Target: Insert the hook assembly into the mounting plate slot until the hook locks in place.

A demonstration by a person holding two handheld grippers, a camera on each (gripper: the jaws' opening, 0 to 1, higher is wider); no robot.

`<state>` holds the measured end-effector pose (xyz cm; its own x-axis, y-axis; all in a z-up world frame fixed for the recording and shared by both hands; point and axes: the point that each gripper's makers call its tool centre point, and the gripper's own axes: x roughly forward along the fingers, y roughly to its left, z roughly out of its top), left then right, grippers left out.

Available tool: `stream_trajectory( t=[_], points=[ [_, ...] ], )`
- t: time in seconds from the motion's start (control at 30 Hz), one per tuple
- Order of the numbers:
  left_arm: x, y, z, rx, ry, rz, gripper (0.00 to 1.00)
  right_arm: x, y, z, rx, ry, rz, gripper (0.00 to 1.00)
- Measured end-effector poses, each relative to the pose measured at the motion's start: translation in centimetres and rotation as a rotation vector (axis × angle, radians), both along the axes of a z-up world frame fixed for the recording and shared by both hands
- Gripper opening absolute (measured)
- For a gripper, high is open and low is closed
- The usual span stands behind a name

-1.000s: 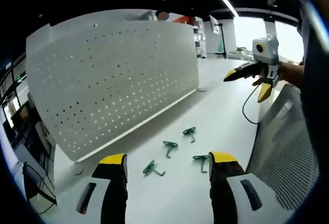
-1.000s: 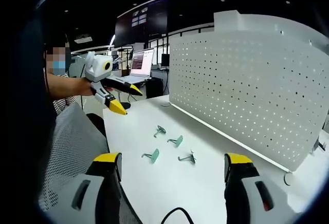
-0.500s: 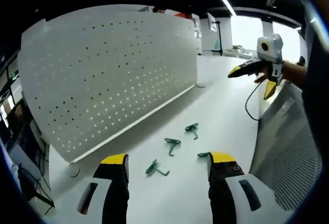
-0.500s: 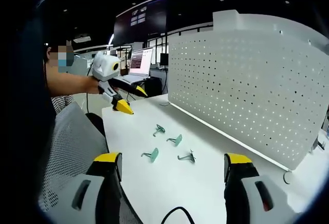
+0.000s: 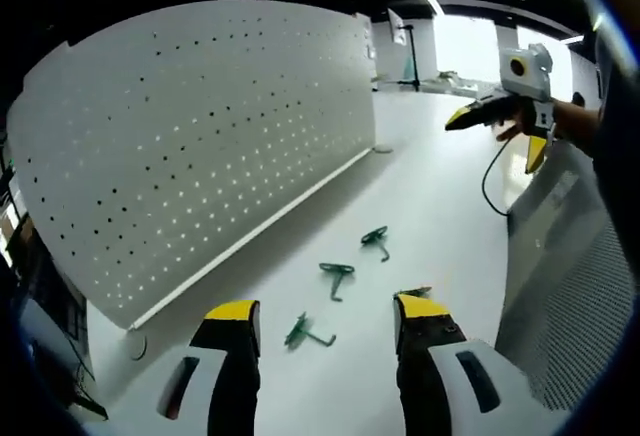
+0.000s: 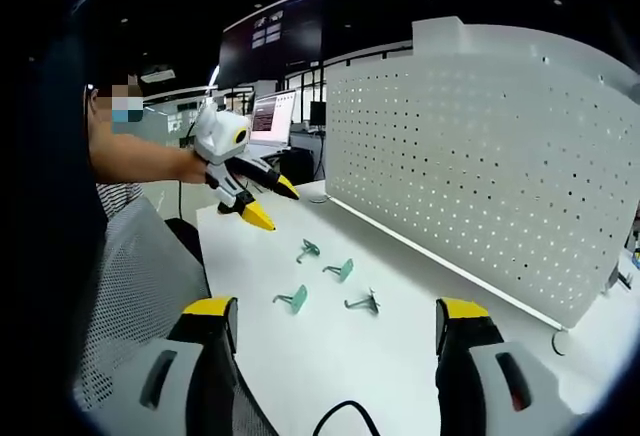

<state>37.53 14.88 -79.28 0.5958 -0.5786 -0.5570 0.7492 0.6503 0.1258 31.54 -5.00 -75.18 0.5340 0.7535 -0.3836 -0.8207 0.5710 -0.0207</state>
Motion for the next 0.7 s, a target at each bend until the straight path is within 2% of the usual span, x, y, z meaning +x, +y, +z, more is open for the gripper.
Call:
stream_trajectory(
  t=[0.7],
  points=[
    [2.1,0.0,-3.7,0.071,0.064,-0.033,0.42,0.1,0.0,-0.5,-0.006,0.013,0.001,0.79]
  ],
)
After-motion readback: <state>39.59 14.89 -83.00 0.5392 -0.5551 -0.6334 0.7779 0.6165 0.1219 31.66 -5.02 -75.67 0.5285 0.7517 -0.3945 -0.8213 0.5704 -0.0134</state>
